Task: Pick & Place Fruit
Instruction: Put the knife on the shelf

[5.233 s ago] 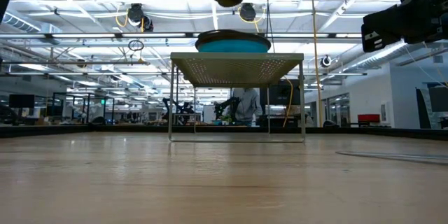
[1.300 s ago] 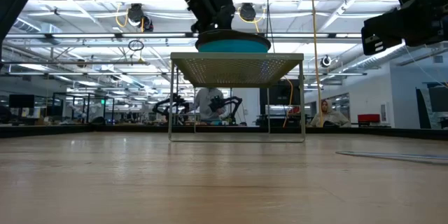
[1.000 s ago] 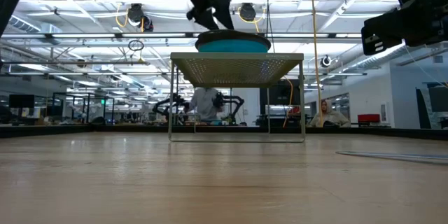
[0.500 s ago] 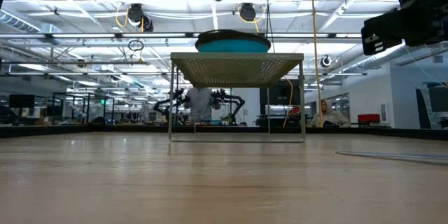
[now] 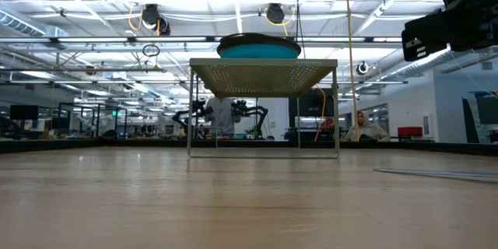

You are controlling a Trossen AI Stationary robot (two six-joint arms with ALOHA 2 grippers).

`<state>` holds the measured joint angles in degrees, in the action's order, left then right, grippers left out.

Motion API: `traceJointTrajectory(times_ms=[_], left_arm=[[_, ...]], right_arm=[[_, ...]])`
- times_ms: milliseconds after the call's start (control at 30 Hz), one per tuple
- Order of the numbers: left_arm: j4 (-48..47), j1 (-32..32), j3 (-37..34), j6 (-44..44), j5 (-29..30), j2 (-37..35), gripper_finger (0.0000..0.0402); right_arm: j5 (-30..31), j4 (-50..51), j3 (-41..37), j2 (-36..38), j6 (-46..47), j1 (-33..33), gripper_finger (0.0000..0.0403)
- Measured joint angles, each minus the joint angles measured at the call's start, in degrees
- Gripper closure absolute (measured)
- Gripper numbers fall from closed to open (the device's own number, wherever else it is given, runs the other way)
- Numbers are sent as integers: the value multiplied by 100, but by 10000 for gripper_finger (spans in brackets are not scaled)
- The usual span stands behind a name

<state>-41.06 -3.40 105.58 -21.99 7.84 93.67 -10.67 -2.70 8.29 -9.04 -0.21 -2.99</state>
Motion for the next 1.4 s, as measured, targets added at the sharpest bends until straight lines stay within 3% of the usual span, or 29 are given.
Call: traceJointTrajectory(times_ms=[367, 500, 667, 933, 1133, 1400], left_arm=[[-16, 353, 0, 221, -11, 2, 78], [-137, 344, 0, -59, -7, 1, 78], [-409, 362, -4, -90, 248, 2, 78], [61, 590, -524, -189, 521, 6, 78], [840, 736, -1139, -253, 92, 11, 78], [1169, 877, -1536, -285, 65, 7, 78]], right_arm=[[-7, 0, 2, 0, 0, 1, 403], [-9, 0, 2, 0, -1, 0, 403], [-9, 0, 2, 0, -2, 1, 403], [-9, 0, 2, 0, -2, 0, 403], [-11, 86, 7, 0, -2, 1, 403], [-9, 140, 7, 0, -2, -1, 403]])
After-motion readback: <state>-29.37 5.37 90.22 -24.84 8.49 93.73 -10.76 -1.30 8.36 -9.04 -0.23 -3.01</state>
